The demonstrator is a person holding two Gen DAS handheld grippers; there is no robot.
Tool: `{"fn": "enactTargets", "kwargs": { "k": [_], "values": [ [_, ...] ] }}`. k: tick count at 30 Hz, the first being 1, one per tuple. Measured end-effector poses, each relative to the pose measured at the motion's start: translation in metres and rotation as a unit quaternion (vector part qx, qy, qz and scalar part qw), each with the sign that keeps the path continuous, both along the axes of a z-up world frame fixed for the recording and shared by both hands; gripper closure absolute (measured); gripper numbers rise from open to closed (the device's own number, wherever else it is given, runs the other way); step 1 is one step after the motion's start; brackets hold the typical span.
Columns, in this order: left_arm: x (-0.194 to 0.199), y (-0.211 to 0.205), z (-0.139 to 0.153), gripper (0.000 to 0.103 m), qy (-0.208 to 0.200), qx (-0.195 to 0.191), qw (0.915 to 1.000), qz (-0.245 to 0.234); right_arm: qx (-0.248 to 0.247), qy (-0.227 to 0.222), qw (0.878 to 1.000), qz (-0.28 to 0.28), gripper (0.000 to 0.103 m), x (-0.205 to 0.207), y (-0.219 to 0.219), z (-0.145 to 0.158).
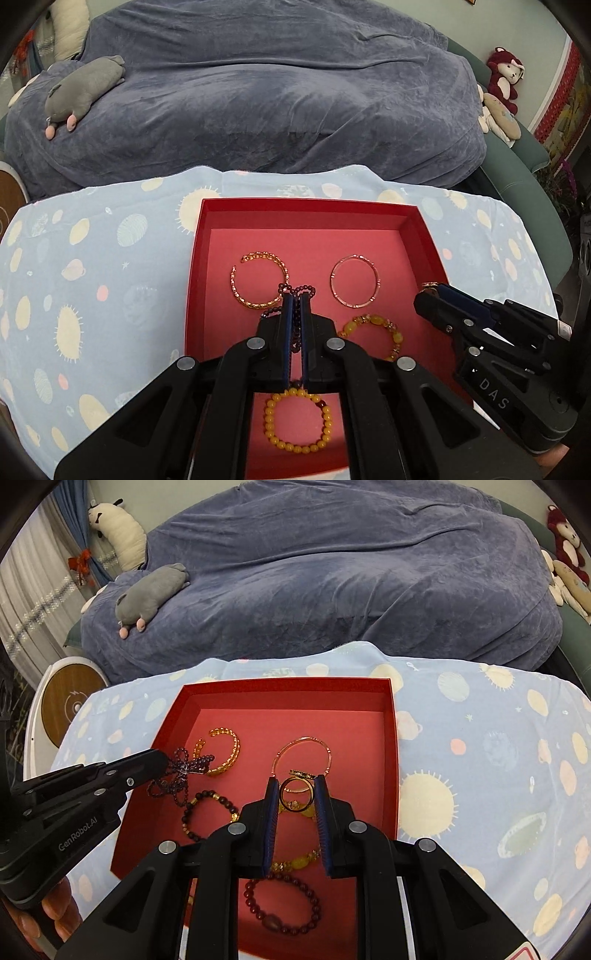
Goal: Organize jewelry
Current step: 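Carry the purple strand into the box with the left tool while the right tool carries the ring, then open both tools and move them back to the hoop earrings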
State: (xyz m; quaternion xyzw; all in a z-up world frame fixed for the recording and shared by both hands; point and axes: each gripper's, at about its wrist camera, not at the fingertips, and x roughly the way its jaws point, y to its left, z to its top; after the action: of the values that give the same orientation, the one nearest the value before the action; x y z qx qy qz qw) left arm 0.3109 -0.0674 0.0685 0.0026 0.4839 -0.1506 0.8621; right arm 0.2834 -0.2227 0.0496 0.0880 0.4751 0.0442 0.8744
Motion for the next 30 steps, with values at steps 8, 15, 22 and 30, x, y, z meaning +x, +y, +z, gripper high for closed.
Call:
{"fn": "enactTargets", "kwargs": {
  "k": [8, 15, 22, 30],
  "values": [
    [0.017, -0.006, -0.027, 0.099, 0.019, 0.014, 0.9997, 0.004, 0.004, 0.023, 1.000, -0.010, 0.085, 0.018, -0.007, -0.026],
    [0.012, -0.004, -0.031, 0.073, 0.016, 0.016, 0.9996, 0.019, -0.011, 0.022, 1.000, -0.013, 0.071, 0.015, -0.005, -0.028],
    [-0.004, 0.003, -0.019, 0.064, -0.002, 0.011, 0.9997, 0.023, -0.007, 0.012, 1.000, -0.010, 0.064, -0.002, -0.002, -0.017],
    [-0.036, 0.012, 0.002, 0.064, -0.015, 0.004, 0.9996, 0.022, 0.001, -0.004, 1.000, -0.016, 0.063, -0.034, -0.002, 0.007]
  ]
}}
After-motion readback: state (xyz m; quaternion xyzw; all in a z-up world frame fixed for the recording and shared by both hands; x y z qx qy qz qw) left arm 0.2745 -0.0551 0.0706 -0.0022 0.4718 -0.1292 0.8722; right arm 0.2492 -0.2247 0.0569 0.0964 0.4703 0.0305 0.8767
